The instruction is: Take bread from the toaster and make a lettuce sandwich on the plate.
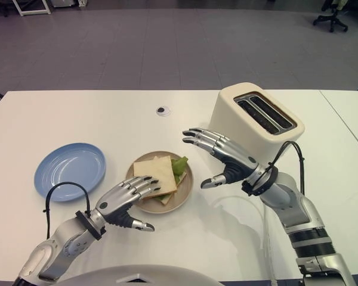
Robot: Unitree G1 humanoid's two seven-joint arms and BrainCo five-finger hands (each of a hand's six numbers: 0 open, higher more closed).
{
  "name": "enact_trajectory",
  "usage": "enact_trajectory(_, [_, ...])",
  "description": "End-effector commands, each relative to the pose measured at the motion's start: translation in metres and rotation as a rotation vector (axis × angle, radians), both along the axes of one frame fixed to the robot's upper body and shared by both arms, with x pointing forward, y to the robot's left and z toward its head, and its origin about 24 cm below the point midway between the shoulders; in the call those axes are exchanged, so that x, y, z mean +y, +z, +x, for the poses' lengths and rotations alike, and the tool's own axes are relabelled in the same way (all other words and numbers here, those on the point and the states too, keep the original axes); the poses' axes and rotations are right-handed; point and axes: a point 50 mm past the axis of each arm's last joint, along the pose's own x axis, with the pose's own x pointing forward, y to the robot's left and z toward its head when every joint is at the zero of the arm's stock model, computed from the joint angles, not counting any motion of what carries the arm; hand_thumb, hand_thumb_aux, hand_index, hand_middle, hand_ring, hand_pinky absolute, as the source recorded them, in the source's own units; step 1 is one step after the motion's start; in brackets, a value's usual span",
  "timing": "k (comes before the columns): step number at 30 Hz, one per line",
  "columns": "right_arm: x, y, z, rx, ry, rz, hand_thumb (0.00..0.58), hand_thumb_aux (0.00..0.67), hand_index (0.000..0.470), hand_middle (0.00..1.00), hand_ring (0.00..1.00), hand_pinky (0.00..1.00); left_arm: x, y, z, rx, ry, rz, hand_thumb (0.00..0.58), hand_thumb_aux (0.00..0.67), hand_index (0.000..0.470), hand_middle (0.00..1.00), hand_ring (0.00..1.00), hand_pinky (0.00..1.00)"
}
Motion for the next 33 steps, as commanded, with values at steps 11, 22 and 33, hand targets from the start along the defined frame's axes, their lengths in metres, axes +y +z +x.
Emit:
enact_trajectory(11, [-0.003, -0.026, -0.06, 0.554, 0.296, -0.375, 0.572, 0.594, 0.417, 1.0, 1.0, 1.0, 0.046, 0.03, -0.056, 0.249, -0.056, -0.054, 0.58, 0.67, 0.47, 1.0, 1.0, 1.0])
enact_trajectory(22, [0.026, -0.107, -0.063, 0.523, 0.211, -0.643, 0.58, 0.67, 0.47, 1.0, 1.0, 1.0, 0.038, -0.035, -0.037, 0.338, -0.069, 0.288, 0.58, 0.67, 0.47, 1.0, 1.0, 1.0])
enact_trajectory(33, [0.045, -0.121, 0.011, 0.399, 0.024, -0.599, 0.58, 0.665, 0.466, 0.96, 0.96, 0.96, 0.021, -0.032, 0.056, 0.187, -0.05, 0.4, 0.58, 0.67, 0.47, 1.0, 1.0, 1.0])
